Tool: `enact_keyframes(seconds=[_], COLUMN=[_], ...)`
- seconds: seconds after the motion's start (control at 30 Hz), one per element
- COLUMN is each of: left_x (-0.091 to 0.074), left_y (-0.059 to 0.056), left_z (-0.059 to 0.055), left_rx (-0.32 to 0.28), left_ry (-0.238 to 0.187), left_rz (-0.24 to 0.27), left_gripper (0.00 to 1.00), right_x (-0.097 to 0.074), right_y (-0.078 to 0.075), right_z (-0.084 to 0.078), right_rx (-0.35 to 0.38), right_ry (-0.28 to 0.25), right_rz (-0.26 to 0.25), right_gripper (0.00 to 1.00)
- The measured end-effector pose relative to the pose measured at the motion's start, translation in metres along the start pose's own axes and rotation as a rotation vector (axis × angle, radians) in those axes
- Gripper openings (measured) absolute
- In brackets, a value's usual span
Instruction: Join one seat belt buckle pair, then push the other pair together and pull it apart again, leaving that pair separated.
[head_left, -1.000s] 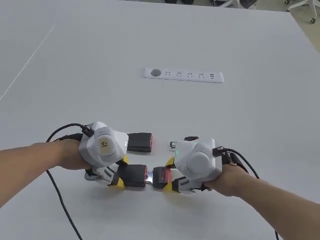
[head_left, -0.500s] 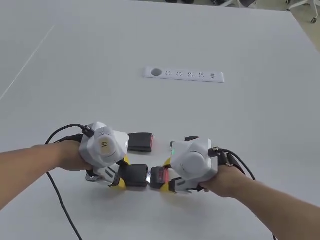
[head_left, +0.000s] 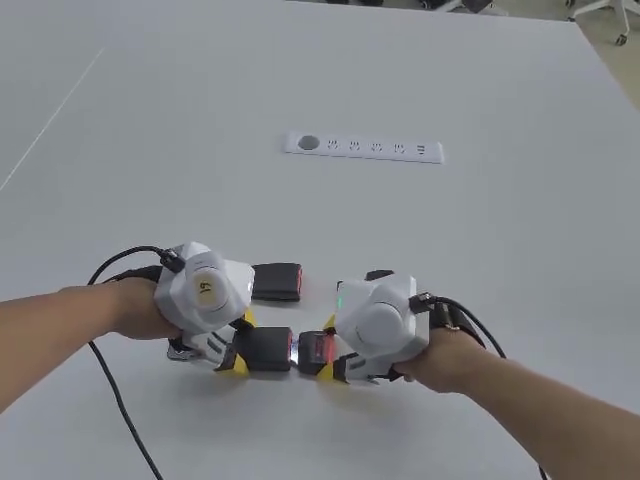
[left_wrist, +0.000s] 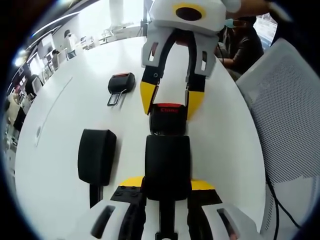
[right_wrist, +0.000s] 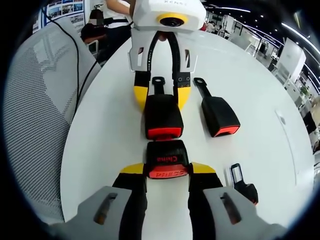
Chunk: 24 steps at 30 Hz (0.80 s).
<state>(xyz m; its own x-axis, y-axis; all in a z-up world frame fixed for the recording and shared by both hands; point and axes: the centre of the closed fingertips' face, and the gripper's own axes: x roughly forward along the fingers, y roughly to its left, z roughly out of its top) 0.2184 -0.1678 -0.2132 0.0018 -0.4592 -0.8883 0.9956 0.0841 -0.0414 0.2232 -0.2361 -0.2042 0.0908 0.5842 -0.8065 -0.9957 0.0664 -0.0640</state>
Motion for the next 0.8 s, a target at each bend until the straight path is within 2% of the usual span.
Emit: enact_keyframes(seconds=[0.33,0.43,0.47,0.7,0.8], left_x=[-0.0029,-0.0021,-0.0026,-0.0055,-0.0062], left_y=[-0.001,-0.0024,-0.003,-0.0021,-0.002], left_z=[0.0007,0.0029,0.0028,0.0015,0.0017], left_rx=[0.005,-0.007,0.011,-0.007,-0.002], left_ry=[0.006,0.027,0.033,0.012,0.008], left_rz=[-0.02,-0.012,-0.008,-0.005,-0.008], left_gripper=[0.31,0.31,0.31,0.31,0.31], right_x=[-0.0046,-0.0031,-0.0035,-0.0055,-0.0063], right_y=[-0.0016,-0.0037,-0.0045,-0.006,-0.001], right_z=[-0.0007,-0.0029,-0.0029,-0.0085,-0.0063], right_rx=[-0.016,-0.016,-0.009,-0.013,-0.023], right_ry=[-0.022,-0.004,-0.002,-0.021,-0.017], right_rz=[0.007,0.002,0.002,0.007,0.009], right_gripper=[0.27,0.28,0.28,0.28,0.28])
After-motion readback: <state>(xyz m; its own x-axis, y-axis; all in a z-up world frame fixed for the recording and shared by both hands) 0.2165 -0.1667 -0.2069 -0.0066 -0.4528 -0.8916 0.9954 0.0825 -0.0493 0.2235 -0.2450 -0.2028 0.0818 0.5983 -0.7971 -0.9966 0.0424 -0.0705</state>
